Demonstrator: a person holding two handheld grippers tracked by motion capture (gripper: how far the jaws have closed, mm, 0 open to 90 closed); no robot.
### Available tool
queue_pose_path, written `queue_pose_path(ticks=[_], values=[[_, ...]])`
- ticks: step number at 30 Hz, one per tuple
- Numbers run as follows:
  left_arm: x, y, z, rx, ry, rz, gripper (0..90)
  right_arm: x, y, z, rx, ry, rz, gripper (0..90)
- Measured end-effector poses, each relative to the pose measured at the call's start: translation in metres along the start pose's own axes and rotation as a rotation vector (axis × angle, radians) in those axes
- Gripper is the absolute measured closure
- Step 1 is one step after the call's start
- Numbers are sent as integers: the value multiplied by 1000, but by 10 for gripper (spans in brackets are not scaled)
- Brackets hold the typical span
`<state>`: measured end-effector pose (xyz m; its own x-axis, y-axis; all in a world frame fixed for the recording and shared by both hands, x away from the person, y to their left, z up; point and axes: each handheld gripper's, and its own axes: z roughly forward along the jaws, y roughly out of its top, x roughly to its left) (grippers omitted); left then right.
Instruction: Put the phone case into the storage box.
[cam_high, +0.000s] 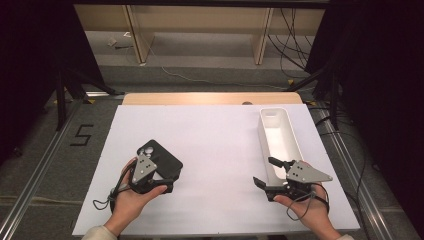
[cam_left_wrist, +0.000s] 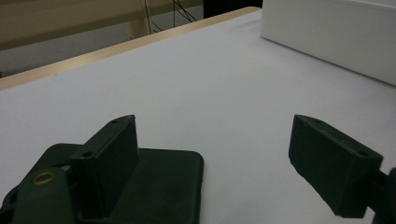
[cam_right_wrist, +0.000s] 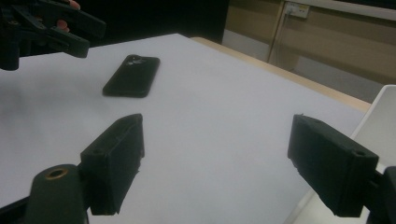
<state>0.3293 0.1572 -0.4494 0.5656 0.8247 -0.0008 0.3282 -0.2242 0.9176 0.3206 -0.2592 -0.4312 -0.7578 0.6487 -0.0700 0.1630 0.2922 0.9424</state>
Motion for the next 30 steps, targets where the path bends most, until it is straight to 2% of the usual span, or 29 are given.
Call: queue_pose_path(ticks=[5, 7, 8, 12, 15, 17, 18, 21, 30], values=[[0, 3, 6, 0, 17, 0, 219, 0, 0, 0, 0, -1, 1, 198], [0, 4, 6, 6, 22, 2, 272, 0, 0, 0, 1, -1, -1, 197], [1, 5, 9, 19, 42, -6, 336, 0, 0, 0, 1, -1, -1, 197], [4, 8, 15, 28, 63, -32, 621, 0, 0, 0, 2, -1, 2, 197], [6, 9, 24, 55, 76, -31, 790, 0, 0, 0, 2, 1, 3, 199], [6, 10, 33, 92, 90, -28, 874, 0, 0, 1, 2, 3, 4, 200], [6, 10, 33, 92, 90, -28, 897, 0, 0, 1, 2, 5, 4, 201], [7, 12, 44, 136, 93, -37, 899, 0, 0, 1, 4, 8, 5, 201], [14, 11, 61, 184, 113, -60, 899, 0, -1, 1, 6, 11, 5, 202]])
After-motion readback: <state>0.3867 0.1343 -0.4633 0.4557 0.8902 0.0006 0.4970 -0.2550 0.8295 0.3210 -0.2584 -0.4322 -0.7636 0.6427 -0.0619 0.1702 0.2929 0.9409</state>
